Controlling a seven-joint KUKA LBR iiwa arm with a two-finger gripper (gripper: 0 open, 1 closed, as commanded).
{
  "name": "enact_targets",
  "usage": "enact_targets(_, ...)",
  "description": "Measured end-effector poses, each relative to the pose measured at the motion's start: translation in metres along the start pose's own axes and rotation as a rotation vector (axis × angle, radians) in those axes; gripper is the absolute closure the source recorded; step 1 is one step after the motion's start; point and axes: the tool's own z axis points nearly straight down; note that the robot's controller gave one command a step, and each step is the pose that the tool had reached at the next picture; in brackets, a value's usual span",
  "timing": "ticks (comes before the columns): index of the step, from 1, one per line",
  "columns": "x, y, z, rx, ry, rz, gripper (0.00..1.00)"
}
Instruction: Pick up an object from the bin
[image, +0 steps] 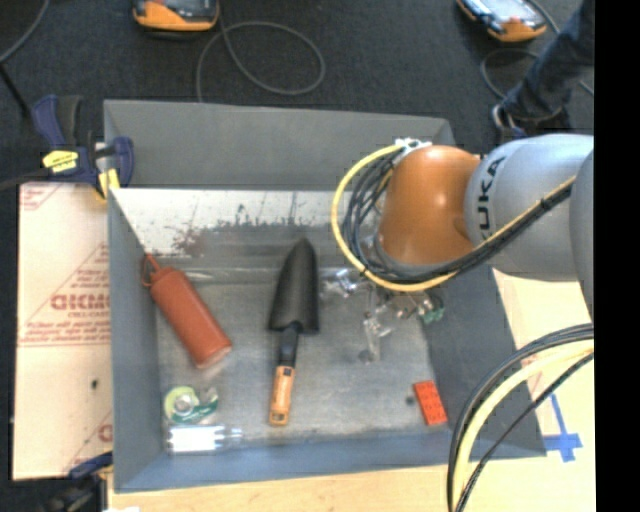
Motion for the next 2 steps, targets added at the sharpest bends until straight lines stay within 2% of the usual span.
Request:
enact_targets(1, -0.0211, 0.0041, -0.0175, 0.003, -0.011, -0.114, 0.00)
enact_targets(2, -0.0228, 0.0079, -0.0232, 0.004, -0.007, -0.313, 0.00)
